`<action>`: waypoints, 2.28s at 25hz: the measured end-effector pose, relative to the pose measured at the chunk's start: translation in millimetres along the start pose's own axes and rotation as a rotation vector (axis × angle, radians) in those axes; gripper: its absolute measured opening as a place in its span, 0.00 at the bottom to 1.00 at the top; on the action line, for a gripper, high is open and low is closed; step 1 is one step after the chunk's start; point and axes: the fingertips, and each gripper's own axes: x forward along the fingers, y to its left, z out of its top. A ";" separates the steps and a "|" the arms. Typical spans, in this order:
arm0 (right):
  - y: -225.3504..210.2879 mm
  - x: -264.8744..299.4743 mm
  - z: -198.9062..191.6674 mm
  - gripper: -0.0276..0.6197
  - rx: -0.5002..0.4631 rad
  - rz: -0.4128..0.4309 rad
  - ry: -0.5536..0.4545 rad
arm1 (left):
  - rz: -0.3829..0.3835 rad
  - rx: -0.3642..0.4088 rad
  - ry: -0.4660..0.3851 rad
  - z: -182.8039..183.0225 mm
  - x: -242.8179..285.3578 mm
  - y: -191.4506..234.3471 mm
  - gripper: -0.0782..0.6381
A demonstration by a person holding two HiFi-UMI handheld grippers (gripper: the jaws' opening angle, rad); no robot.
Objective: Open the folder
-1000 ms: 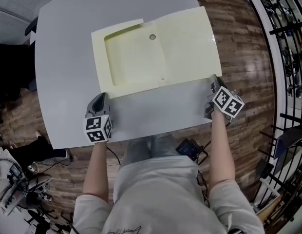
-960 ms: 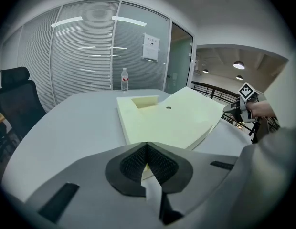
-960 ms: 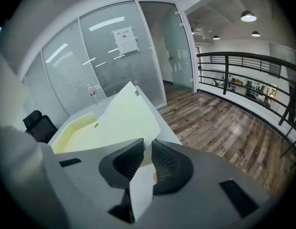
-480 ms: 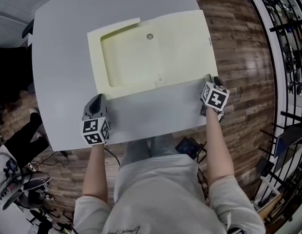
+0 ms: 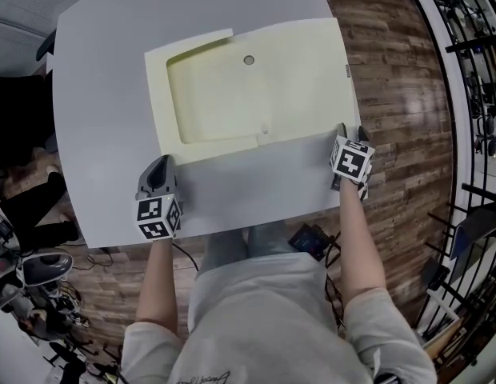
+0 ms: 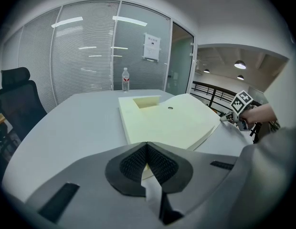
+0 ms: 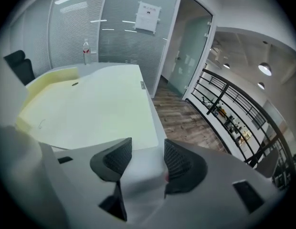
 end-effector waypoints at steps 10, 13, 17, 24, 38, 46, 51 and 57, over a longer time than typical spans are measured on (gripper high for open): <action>32.7 -1.6 2.8 0.08 -0.255 0.037 -0.029 | -0.005 0.002 0.004 1.5 1.2 -3.0 0.12; 34.3 -0.7 1.8 0.08 -0.226 0.065 -0.014 | -0.008 -0.001 0.004 1.0 1.4 -1.8 0.12; 29.9 4.4 0.2 0.08 -0.192 0.122 0.033 | -0.010 -0.007 0.000 0.0 1.1 -1.7 0.12; 24.8 2.2 2.1 0.08 -0.166 0.139 0.067 | -0.039 -0.002 0.006 0.5 0.8 -4.4 0.12; 17.2 -15.3 25.9 0.08 -0.080 0.148 0.018 | -0.047 -0.023 -0.018 8.4 1.3 1.5 0.12; 14.0 -38.3 43.8 0.08 -0.067 0.145 -0.057 | -0.055 -0.038 -0.078 28.3 -13.0 -3.7 0.12; 23.4 -60.8 62.2 0.08 -0.053 0.182 -0.137 | -0.095 -0.025 -0.127 45.6 -28.7 -15.0 0.12; 38.1 -93.8 79.8 0.08 -0.054 0.220 -0.220 | -0.142 -0.045 -0.198 66.0 -50.7 -31.2 0.12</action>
